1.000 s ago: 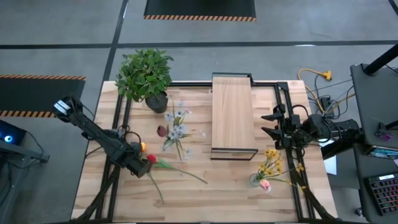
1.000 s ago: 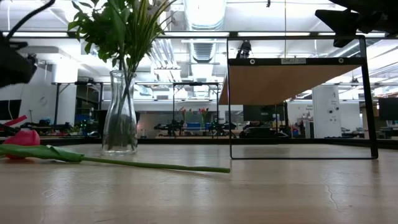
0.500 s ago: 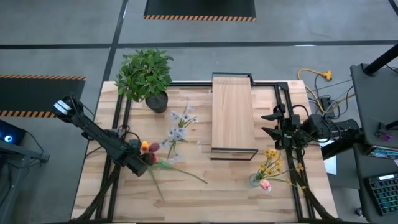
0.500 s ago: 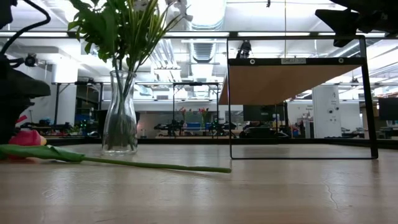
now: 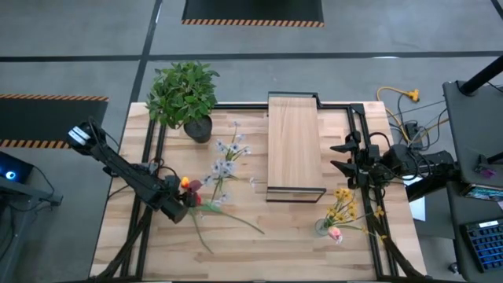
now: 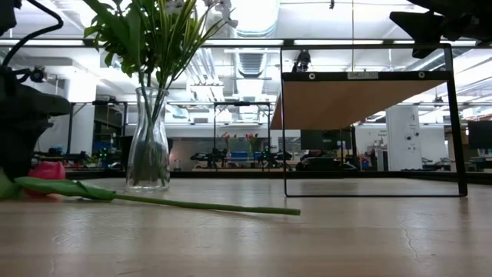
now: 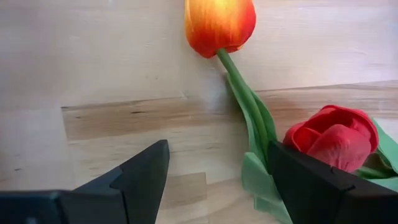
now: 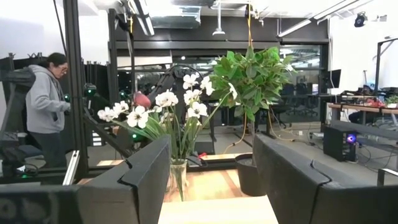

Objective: Pick and place flowers into a vace then onto a shelf
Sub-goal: Put the yellow tulip into the left transparent glass vase

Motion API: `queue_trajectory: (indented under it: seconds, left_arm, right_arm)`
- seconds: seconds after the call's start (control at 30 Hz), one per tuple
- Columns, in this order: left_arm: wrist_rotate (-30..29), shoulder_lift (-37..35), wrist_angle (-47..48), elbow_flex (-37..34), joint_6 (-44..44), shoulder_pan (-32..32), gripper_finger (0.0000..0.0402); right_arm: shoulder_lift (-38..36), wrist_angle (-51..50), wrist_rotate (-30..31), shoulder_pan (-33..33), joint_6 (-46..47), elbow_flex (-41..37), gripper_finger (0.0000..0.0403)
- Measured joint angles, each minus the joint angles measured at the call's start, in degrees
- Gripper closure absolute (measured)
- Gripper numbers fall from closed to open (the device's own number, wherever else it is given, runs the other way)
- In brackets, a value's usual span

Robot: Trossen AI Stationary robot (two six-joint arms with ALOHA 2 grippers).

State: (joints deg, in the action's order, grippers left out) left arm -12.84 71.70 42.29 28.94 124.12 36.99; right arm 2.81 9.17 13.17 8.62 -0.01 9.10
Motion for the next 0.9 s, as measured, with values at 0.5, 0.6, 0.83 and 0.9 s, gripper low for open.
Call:
queue_trajectory:
  seconds: [0.5,0.6,0.83,0.9]
  left_arm:
    - [5.1,2.8,1.5,0.0,-2.3,0.0,0.0267]
    - [5.7,1.7,2.6,0.0,-2.1,0.0,0.0312]
    - [7.2,-3.2,4.7,-0.1,-4.4,0.0,0.0386]
    - [8.4,-4.7,6.1,-0.2,-4.8,0.1,0.0392]
  right_arm:
    - [0.0,0.1,0.0,0.0,-0.1,0.0,0.0184]
    - [0.0,0.2,-0.1,0.0,-0.1,0.0,0.0184]
    - [0.0,0.2,-0.1,0.0,-0.1,0.0,0.0184]
    - [0.0,0.2,-0.1,0.0,-0.1,0.0,0.0184]
